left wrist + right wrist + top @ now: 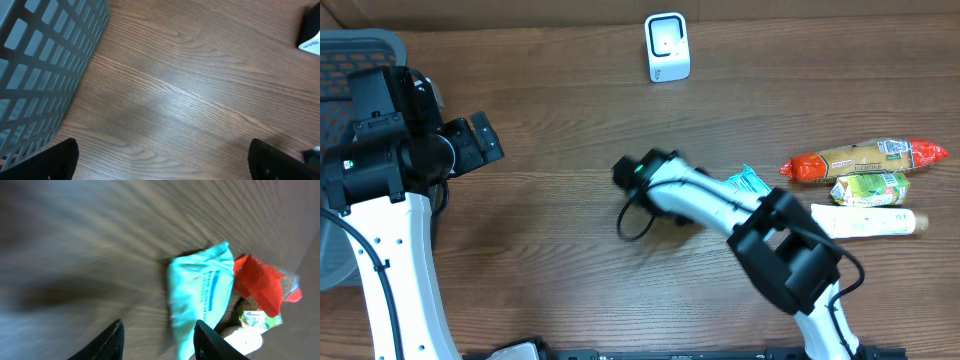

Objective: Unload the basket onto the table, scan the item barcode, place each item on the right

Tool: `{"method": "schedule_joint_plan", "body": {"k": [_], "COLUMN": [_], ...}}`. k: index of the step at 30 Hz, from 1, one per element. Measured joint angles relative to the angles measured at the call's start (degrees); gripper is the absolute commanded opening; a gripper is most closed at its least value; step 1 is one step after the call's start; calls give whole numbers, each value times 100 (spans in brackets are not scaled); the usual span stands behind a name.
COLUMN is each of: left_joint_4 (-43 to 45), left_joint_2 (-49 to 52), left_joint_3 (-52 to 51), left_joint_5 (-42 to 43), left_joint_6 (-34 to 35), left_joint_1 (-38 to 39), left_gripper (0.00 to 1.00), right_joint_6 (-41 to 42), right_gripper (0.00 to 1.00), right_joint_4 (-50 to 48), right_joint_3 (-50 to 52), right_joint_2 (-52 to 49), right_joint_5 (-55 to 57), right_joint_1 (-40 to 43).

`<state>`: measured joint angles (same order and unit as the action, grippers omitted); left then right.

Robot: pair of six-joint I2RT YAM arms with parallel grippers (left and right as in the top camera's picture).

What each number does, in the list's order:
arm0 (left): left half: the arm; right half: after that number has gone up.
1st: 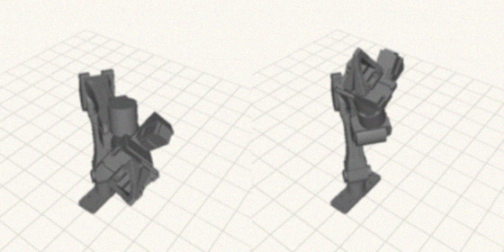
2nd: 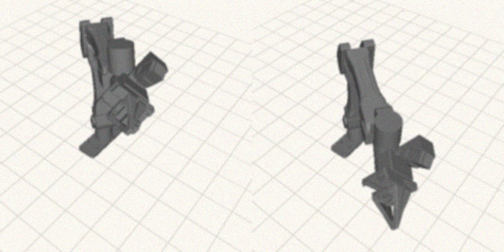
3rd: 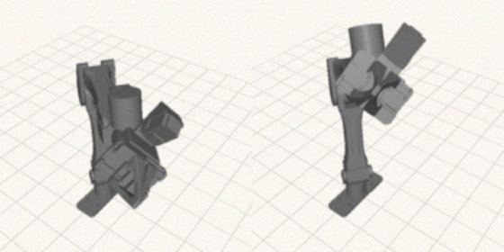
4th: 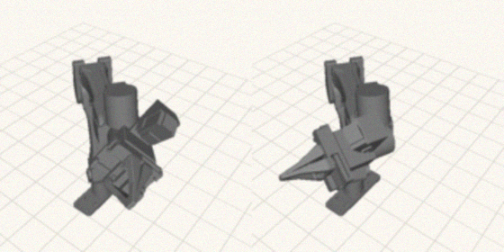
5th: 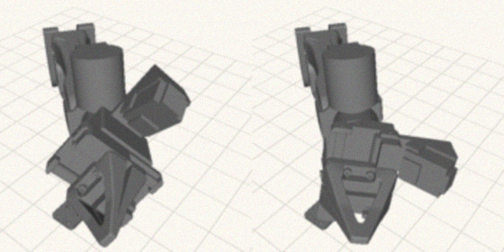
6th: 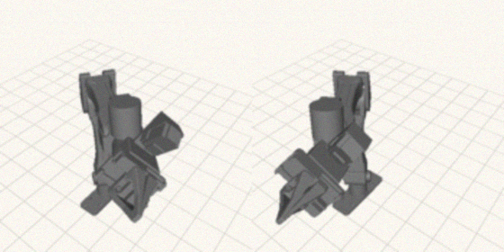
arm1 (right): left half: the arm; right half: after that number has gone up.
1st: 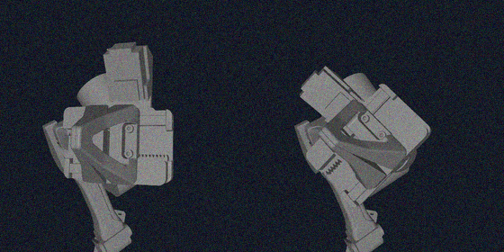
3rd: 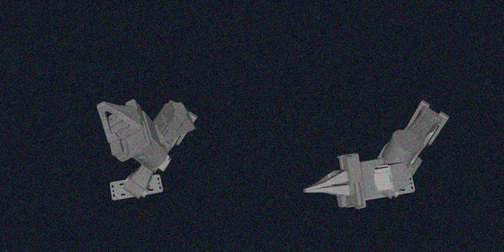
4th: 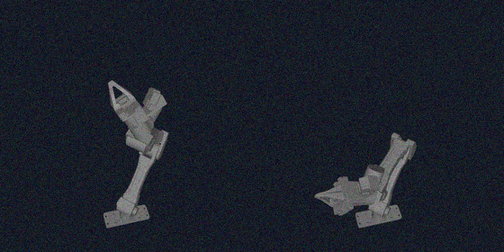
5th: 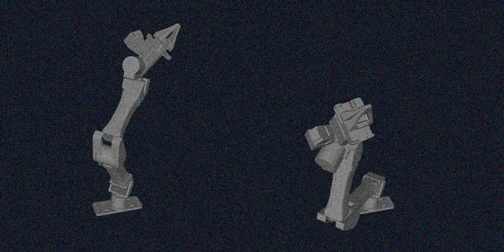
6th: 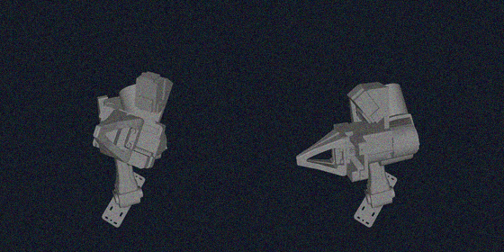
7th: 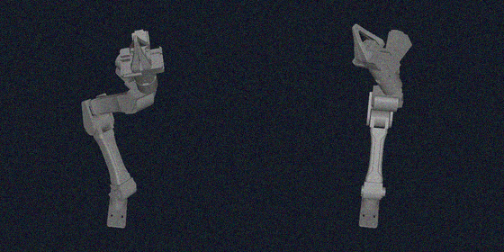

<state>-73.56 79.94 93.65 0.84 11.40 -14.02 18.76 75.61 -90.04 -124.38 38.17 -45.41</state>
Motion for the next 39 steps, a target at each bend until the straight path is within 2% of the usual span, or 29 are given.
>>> {"method": "schedule_joint_plan", "body": {"k": [2,7,11,17,25,30,36,39], "left_joint_4": [0,0,0,0,0,0,0,0], "left_joint_2": [0,0,0,0,0,0,0,0], "left_joint_3": [0,0,0,0,0,0,0,0], "left_joint_5": [0,0,0,0,0,0,0,0], "left_joint_6": [0,0,0,0,0,0,0,0], "left_joint_1": [0,0,0,0,0,0,0,0], "left_gripper": [100,100,99,99,99,100,100,99], "right_joint_6": [-103,-417,-675,-1095,-1239,-1292,-1283,-1351], "right_gripper": [49,48,38,43,41,4,4,4], "right_joint_4": [-39,-243,-450,-625,-1008,-1027,-1003,-713], "right_joint_3": [4,11,15,31,507,723,739,610], "right_joint_2": [0,0,0,2,238,358,400,396], "right_joint_5": [-114,-446,-918,-1578,-1635,-1547,-1580,-1996], "right_joint_1": [323,909,1176,1456,1696,1794,1794,1808]}}
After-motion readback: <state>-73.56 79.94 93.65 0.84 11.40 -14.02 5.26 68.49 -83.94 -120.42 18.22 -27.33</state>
